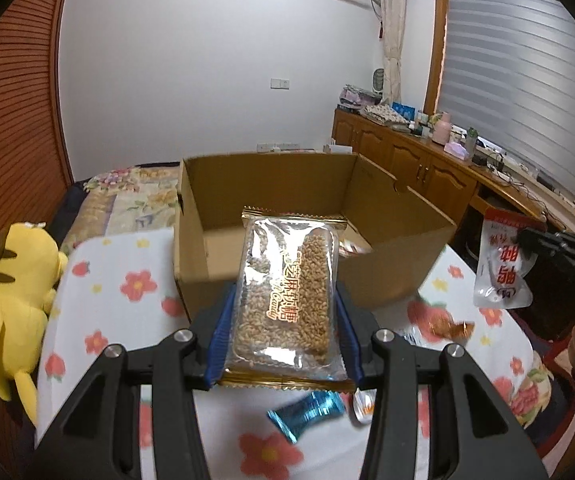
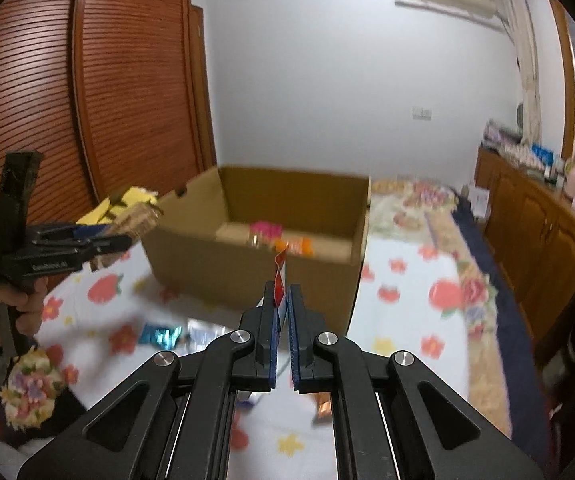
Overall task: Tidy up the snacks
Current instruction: 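Lift the sesame bar and red-white pouch and carry them over the box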
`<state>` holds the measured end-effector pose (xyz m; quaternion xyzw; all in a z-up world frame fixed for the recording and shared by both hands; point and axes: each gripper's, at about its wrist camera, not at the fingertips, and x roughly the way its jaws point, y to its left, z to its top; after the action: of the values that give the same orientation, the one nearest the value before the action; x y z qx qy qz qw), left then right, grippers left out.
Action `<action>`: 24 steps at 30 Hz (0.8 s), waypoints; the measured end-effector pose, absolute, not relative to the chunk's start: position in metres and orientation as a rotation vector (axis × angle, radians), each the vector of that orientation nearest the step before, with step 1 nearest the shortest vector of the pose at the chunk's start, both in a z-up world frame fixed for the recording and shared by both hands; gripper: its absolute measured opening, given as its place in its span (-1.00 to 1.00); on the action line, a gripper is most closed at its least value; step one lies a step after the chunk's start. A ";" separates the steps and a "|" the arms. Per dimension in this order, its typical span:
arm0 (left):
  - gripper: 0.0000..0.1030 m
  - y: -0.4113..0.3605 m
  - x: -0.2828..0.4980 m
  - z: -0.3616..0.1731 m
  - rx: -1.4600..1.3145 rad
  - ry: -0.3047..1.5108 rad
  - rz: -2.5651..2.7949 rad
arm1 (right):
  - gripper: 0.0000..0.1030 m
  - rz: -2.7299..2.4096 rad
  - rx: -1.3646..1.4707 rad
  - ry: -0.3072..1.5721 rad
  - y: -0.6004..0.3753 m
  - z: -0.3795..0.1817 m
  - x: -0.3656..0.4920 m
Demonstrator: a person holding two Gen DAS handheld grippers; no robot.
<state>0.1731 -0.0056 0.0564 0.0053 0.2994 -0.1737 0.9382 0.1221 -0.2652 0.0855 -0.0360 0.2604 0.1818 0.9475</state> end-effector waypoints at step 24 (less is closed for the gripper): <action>-0.10 -0.024 0.257 0.044 0.060 0.672 -0.274 | -0.95 0.317 -0.034 0.557 -0.214 0.078 0.242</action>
<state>0.2568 -0.0241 0.0444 0.0294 0.3284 -0.1340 0.9345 0.2417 -0.2139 0.0782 -0.0167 0.2739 0.1556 0.9489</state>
